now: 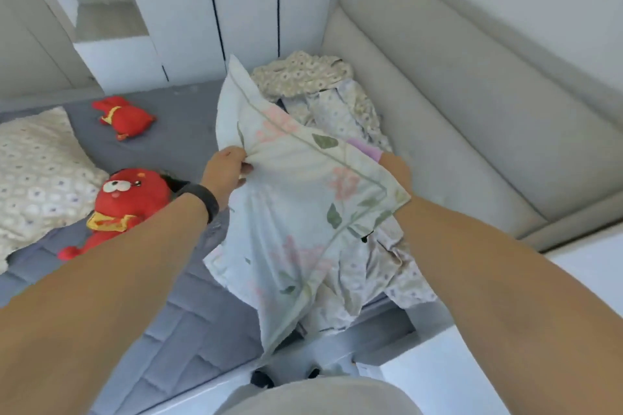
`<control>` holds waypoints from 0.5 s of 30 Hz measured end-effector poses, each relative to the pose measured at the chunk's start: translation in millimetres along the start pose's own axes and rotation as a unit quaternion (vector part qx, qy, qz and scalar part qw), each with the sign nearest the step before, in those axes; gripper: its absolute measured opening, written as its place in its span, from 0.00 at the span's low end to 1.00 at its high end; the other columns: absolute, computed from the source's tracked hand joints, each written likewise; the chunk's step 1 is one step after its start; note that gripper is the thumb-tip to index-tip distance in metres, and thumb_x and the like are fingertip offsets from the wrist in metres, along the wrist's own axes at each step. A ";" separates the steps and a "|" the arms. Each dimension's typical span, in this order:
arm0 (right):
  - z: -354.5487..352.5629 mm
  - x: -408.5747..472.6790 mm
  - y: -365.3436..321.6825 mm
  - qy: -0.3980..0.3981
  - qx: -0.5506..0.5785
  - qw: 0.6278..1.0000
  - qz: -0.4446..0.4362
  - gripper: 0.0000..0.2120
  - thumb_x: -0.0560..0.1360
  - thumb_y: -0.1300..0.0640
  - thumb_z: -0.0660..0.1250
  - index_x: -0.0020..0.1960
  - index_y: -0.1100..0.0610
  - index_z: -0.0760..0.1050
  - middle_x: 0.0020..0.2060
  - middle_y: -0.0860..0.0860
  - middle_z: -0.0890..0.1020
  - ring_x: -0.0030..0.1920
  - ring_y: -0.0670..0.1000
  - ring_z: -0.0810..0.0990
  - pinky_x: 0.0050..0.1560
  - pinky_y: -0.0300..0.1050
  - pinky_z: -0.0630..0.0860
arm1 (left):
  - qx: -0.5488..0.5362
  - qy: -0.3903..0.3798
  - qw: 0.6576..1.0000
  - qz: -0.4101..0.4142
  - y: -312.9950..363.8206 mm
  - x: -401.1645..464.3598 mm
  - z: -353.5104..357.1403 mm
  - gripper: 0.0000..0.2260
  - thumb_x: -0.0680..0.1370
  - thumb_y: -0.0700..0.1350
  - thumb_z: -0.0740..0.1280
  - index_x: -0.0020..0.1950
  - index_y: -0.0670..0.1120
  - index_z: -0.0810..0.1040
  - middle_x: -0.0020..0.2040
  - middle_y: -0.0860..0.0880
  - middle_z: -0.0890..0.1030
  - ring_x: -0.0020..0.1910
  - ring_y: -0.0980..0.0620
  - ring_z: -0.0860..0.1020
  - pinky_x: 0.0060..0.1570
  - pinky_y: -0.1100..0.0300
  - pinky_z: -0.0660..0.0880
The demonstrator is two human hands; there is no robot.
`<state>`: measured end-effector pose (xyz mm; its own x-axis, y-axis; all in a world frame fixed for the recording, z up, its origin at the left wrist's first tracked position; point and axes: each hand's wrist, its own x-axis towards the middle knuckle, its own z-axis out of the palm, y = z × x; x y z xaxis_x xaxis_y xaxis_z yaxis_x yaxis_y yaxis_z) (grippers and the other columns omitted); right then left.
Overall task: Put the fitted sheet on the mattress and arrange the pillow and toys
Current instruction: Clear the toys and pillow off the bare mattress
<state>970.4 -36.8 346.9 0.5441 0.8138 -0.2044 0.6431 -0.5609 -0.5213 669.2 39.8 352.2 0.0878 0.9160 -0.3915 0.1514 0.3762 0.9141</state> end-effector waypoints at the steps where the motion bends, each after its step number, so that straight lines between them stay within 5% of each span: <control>1: -14.9 -8.2 4.5 -0.002 0.006 1.000 0.007 0.14 0.82 0.54 0.59 0.60 0.61 0.78 0.54 0.53 0.80 0.56 0.53 0.78 0.53 0.43 0.68 | -0.011 -0.020 1.000 0.003 11.1 0.8 21.3 0.09 0.82 0.43 0.57 0.42 0.47 0.73 0.38 0.47 0.76 0.39 0.50 0.75 0.46 0.54 0.75; 6: -67.2 14.9 65.2 0.091 -0.042 0.994 0.044 0.07 0.73 0.48 0.60 0.40 0.51 0.68 0.35 0.47 0.74 0.37 0.54 0.74 0.43 0.45 0.68 | -0.075 -0.072 0.995 0.010 64.9 9.4 115.8 0.08 0.80 0.42 0.57 0.48 0.46 0.76 0.40 0.49 0.78 0.41 0.50 0.77 0.49 0.50 0.81; 9: -78.6 58.9 108.1 0.105 -0.049 0.990 0.077 0.12 0.69 0.48 0.60 0.50 0.50 0.74 0.44 0.51 0.81 0.40 0.55 0.77 0.40 0.44 0.69 | -0.070 -0.061 0.995 0.030 84.5 29.8 144.7 0.07 0.78 0.42 0.57 0.49 0.45 0.74 0.39 0.50 0.79 0.39 0.51 0.77 0.49 0.49 0.82; 13: -91.8 103.8 142.6 0.086 -0.028 0.990 0.105 0.08 0.76 0.62 0.64 0.54 0.55 0.73 0.50 0.56 0.76 0.35 0.53 0.74 0.36 0.41 0.68 | -0.037 -0.026 0.999 0.003 79.8 67.8 174.2 0.08 0.79 0.43 0.57 0.46 0.46 0.75 0.39 0.50 0.79 0.41 0.51 0.79 0.50 0.48 0.83; 15: -80.8 137.0 166.8 0.082 -0.013 0.986 0.142 0.15 0.77 0.62 0.65 0.63 0.62 0.71 0.59 0.59 0.73 0.46 0.59 0.79 0.41 0.45 0.71 | -0.023 -0.028 0.999 -0.016 66.7 87.1 185.9 0.10 0.80 0.43 0.56 0.49 0.47 0.77 0.42 0.50 0.81 0.45 0.49 0.80 0.45 0.50 0.82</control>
<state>1195.8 -31.1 298.8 0.7824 0.5894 -0.2011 0.4649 -0.7676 -0.4412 870.0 118.7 359.4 0.1383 0.8946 -0.4249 0.1093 0.4126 0.9043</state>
